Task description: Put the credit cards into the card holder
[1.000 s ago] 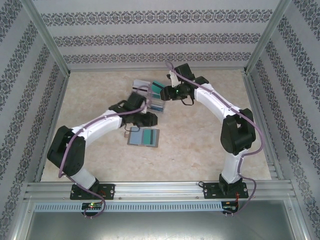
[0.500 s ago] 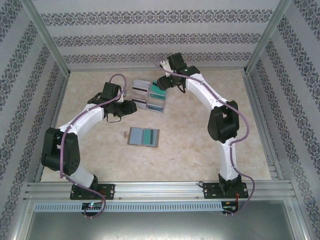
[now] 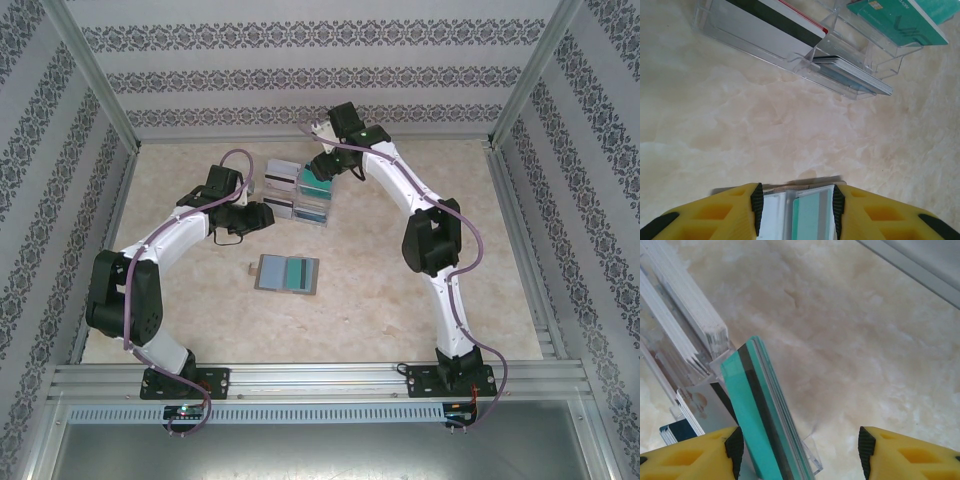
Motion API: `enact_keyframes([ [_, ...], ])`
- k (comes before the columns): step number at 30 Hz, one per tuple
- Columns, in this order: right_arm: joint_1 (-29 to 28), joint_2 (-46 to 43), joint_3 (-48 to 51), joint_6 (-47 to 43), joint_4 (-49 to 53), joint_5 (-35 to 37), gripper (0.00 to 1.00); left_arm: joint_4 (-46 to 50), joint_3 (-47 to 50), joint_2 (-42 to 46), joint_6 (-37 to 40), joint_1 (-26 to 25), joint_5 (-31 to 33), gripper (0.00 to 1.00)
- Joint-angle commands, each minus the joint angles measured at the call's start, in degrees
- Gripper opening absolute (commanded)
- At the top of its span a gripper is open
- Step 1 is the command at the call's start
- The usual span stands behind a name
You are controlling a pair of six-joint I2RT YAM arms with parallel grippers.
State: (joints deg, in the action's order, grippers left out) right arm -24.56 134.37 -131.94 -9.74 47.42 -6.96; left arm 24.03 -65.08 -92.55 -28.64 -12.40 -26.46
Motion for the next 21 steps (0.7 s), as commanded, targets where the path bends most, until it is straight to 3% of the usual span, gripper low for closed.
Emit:
enact_keyframes([
  [1, -0.9, -0.7, 0.7, -2.4, 1.3, -1.7, 0.66, -0.7, -0.3, -0.7, 1.5, 0.7, -1.0, 0.44],
  [10, -5.4, -9.6, 15.6, -6.3, -6.2, 7.0, 0.68, -0.4, 0.1, -0.6, 1.8, 1.1, -0.7, 0.44],
  [17, -5.7, -9.7, 17.2, -5.5, -7.0, 10.0, 0.67, -0.7, 1.1, 0.3, 1.9, 2.5, -1.0, 0.44],
  [21, -3.2, -10.0, 16.3, -2.6, -7.6, 7.7, 0.67, -0.7, 1.1, 0.4, 1.9, 2.6, -1.3, 0.44],
])
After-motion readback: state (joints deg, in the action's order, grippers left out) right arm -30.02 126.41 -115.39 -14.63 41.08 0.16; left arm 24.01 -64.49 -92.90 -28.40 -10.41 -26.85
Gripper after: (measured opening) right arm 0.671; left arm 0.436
